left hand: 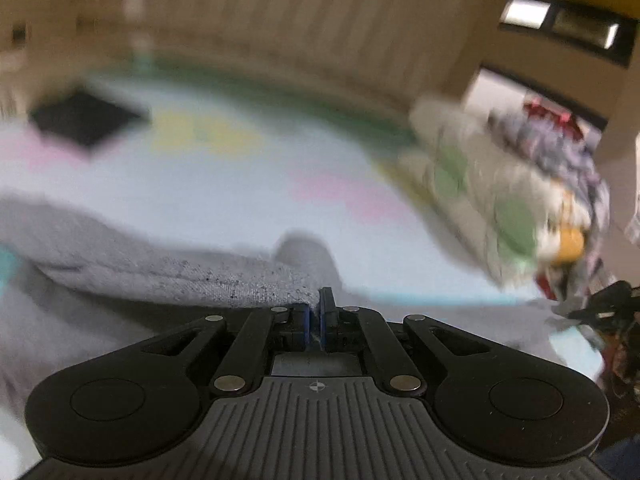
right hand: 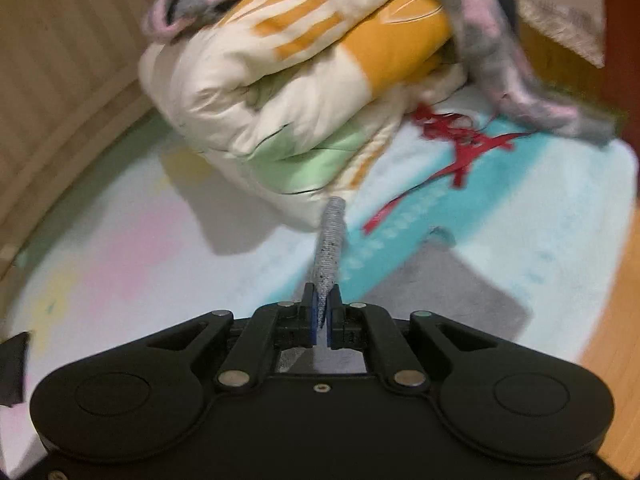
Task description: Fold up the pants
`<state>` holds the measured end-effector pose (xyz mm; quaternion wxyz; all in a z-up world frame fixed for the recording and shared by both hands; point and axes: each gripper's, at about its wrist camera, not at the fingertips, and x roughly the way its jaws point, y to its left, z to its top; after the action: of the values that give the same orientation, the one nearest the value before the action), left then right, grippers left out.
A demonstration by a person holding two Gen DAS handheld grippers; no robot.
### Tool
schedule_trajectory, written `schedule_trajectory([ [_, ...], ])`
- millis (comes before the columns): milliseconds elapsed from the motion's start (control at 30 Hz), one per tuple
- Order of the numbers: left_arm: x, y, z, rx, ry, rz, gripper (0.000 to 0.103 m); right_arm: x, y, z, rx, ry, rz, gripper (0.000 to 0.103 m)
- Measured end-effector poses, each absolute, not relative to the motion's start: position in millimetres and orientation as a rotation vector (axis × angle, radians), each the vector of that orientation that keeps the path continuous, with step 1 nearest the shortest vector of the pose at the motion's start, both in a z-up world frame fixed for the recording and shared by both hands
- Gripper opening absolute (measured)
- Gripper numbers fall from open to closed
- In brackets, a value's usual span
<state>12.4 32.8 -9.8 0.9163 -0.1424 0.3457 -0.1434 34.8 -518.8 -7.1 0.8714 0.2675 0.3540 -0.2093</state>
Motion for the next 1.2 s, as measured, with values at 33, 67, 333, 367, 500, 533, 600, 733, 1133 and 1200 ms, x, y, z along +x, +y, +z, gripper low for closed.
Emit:
schedule_trajectory([
  [33, 18, 31, -26, -0.304, 0.805, -0.295, 0.004, 32, -525, -16, 0.568, 0.78, -0.463, 0.008],
  [67, 23, 30, -43, -0.309, 0.888, -0.287, 0.004, 30, -535, -33, 0.591, 0.86, -0.49, 0.008],
  [333, 31, 20, -82, -0.285, 1.058, -0.274, 0.004, 26, -571, -98, 0.723, 1.118, -0.557, 0.008],
  [367, 28, 19, -75, -0.273, 1.019, -0.277, 0.004, 26, -569, -94, 0.707, 1.103, -0.553, 0.008],
  [500, 19, 11, -61, -0.204, 0.932, -0.293, 0.004, 31, -545, -63, 0.543, 0.94, -0.489, 0.008],
  [533, 20, 9, -62, -0.2, 0.944, -0.294, 0.004, 28, -539, -53, 0.501, 0.877, -0.473, 0.008],
  [600, 24, 9, -74, -0.237, 1.009, -0.302, 0.005, 23, -533, -42, 0.47, 0.796, -0.469, 0.008],
  [733, 24, 10, -94, -0.254, 1.073, -0.288, 0.007, 35, -557, -85, 0.514, 1.028, -0.555, 0.008],
  [1133, 17, 13, -90, -0.238, 1.073, -0.305, 0.01, 15, -572, -78, 0.663, 0.913, -0.601, 0.052],
  [1200, 14, 18, -91, -0.249, 1.065, -0.314, 0.011, 27, -563, -81, 0.639, 0.916, -0.56, 0.052],
])
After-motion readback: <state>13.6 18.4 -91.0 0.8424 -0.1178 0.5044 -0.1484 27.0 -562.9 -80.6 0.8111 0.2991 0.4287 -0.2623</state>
